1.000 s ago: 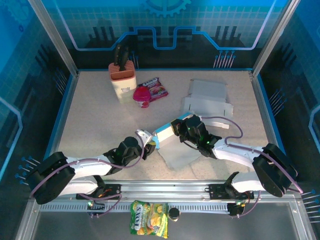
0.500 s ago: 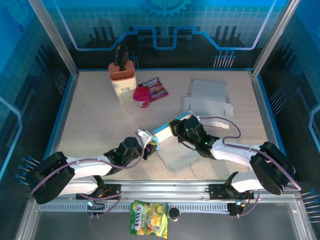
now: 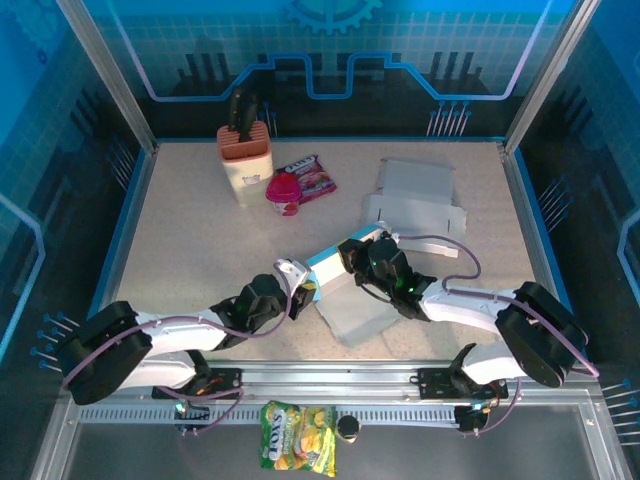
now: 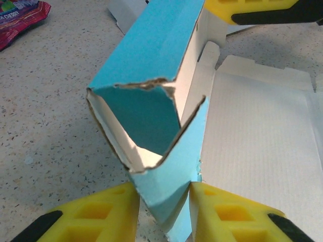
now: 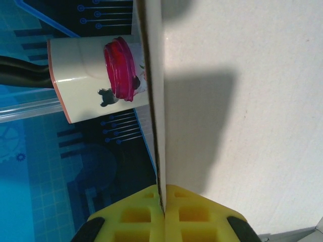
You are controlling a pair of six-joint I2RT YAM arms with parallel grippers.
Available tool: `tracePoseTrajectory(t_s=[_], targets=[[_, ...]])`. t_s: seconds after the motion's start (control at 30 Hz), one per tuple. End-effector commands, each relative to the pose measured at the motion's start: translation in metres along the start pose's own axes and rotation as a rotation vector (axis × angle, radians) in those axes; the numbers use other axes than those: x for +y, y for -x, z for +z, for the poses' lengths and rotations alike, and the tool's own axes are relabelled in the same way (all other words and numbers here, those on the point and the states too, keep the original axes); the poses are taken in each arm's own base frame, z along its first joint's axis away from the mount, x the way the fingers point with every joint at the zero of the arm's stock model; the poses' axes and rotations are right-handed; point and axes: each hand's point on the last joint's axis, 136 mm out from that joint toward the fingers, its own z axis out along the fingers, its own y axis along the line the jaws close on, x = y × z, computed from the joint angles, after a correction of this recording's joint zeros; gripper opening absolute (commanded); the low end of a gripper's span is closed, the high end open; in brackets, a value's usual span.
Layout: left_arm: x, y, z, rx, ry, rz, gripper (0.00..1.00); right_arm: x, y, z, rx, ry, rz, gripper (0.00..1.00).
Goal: Fold the paper box
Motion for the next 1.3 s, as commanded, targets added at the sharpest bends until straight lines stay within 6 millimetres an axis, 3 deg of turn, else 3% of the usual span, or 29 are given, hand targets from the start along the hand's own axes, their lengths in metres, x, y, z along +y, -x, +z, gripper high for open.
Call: tracePoseTrajectory(t_s=[0.0,0.3,0.67,0.87,1.13,1.27], targets=[[-0.003,0.024,0.004,-0.070,0.009,-0.026,0.32,0.003,-0.007,-0.001,-0.003,0.046,-0.033,0.00],[-0.002,0.029,0.006,-0.101,0.047,-0.033,0.29,0.008,-0.011,-0.012,-0.031,0.109,-0.060,0.00],[-0.006,0.034,0.013,-0.112,0.089,-0.043,0.30,-0.002,-0.017,-0.006,-0.016,0.145,-0.024,0.00],[-0.007,0.039,0.016,-0.129,0.168,-0.045,0.23,-0.004,-0.017,-0.009,-0.026,0.131,-0.031,0.00],[0.000,0.042,0.023,-0.151,0.238,-0.078,0.22,-0.009,-0.018,-0.010,-0.020,0.115,-0.022,0.00],[0.001,0.048,0.026,-0.161,0.269,-0.093,0.17,-0.012,-0.020,-0.009,-0.017,0.105,-0.017,0.00]])
